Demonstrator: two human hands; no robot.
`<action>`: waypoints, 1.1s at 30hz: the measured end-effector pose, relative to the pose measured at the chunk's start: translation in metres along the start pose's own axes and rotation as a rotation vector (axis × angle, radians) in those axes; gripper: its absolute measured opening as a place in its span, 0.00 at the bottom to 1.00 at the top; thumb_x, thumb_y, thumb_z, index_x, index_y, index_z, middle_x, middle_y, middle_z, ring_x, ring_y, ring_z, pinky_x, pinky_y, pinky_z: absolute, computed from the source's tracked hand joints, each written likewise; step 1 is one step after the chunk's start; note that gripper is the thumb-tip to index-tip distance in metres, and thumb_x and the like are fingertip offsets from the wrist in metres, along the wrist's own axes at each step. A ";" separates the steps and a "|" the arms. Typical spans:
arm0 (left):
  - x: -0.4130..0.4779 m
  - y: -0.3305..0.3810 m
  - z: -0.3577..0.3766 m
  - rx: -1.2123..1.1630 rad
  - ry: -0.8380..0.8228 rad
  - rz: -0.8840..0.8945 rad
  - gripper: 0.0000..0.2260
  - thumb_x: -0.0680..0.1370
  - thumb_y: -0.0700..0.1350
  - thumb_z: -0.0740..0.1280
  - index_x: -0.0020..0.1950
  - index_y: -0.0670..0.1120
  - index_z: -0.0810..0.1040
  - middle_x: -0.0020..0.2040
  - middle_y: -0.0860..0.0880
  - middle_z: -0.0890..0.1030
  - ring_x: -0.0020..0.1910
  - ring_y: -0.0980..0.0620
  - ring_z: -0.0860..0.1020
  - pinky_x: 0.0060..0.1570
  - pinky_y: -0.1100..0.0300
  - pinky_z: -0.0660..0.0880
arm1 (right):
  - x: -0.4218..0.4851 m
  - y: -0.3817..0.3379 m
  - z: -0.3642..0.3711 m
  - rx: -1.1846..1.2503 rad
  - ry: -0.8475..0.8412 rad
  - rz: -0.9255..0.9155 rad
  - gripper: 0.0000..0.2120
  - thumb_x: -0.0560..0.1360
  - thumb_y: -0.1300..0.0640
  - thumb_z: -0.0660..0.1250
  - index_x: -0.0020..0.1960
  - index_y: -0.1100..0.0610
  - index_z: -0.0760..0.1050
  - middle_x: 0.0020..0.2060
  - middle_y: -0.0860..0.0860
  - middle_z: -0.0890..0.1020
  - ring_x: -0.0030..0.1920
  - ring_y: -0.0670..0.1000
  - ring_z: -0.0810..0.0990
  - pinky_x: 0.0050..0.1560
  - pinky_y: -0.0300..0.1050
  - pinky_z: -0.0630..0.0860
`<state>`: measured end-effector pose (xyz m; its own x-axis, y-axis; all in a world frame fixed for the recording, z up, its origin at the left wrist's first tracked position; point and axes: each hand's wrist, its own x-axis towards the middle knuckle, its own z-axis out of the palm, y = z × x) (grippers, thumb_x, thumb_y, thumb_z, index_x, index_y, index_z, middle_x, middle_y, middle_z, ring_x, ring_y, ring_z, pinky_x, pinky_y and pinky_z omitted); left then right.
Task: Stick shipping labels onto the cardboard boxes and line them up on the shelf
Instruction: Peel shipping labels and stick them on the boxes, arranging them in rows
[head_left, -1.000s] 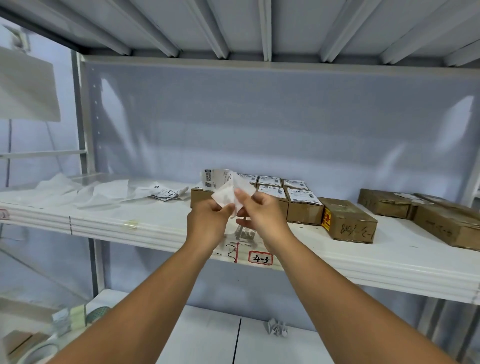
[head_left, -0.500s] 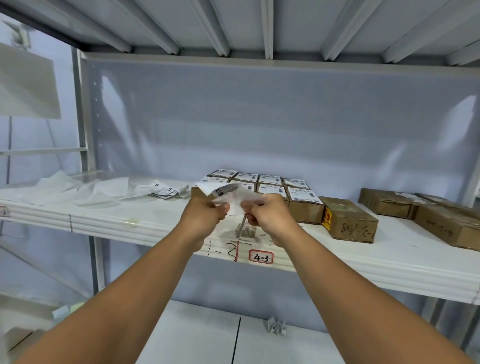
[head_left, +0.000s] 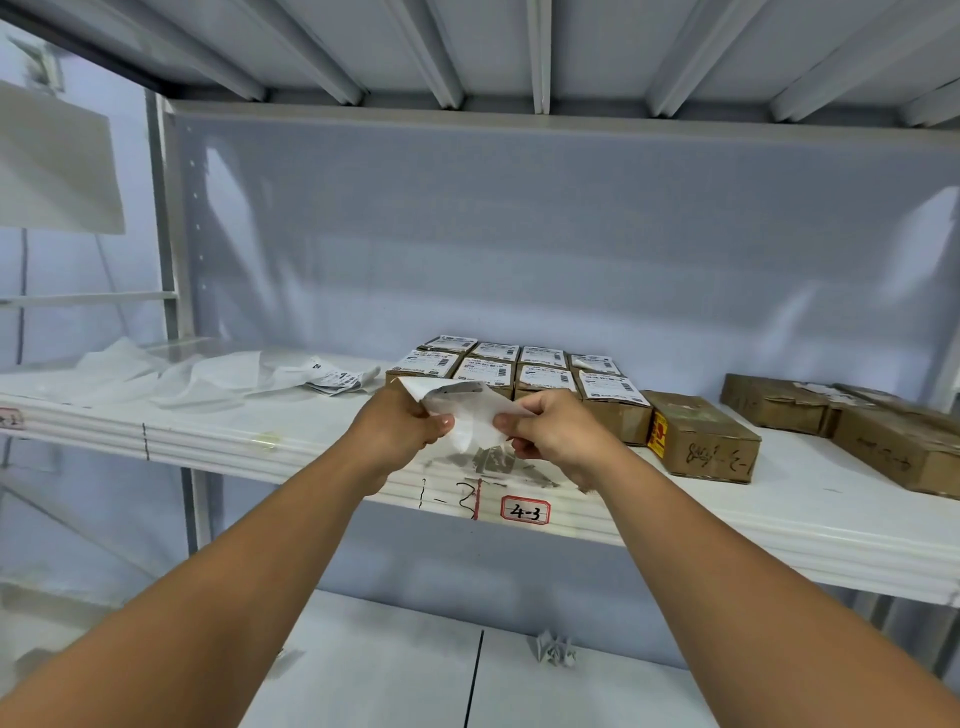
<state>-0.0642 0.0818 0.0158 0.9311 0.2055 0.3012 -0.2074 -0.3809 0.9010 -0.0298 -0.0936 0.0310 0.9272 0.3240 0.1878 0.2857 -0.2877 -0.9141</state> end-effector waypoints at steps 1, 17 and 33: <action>0.000 0.000 -0.002 -0.003 -0.012 -0.005 0.06 0.75 0.36 0.68 0.50 0.36 0.78 0.40 0.42 0.78 0.39 0.48 0.74 0.48 0.53 0.73 | 0.000 0.000 -0.001 -0.006 -0.013 0.002 0.07 0.76 0.64 0.67 0.38 0.60 0.77 0.30 0.53 0.75 0.26 0.45 0.72 0.34 0.37 0.74; 0.001 -0.006 -0.021 0.275 -0.088 -0.036 0.08 0.74 0.42 0.71 0.35 0.43 0.79 0.32 0.48 0.78 0.34 0.51 0.74 0.42 0.54 0.74 | -0.005 0.007 -0.015 -0.252 -0.145 0.035 0.08 0.76 0.60 0.68 0.38 0.58 0.74 0.28 0.52 0.73 0.28 0.48 0.70 0.31 0.42 0.67; -0.006 0.006 -0.005 0.162 -0.002 0.026 0.06 0.74 0.40 0.68 0.47 0.38 0.80 0.38 0.43 0.77 0.37 0.50 0.72 0.42 0.55 0.72 | -0.014 -0.005 0.016 0.122 0.014 -0.074 0.06 0.78 0.52 0.64 0.48 0.53 0.77 0.43 0.53 0.81 0.37 0.48 0.78 0.34 0.38 0.74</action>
<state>-0.0722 0.0828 0.0216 0.9266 0.1921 0.3234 -0.1809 -0.5263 0.8309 -0.0477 -0.0825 0.0276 0.9082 0.3276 0.2605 0.3227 -0.1517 -0.9343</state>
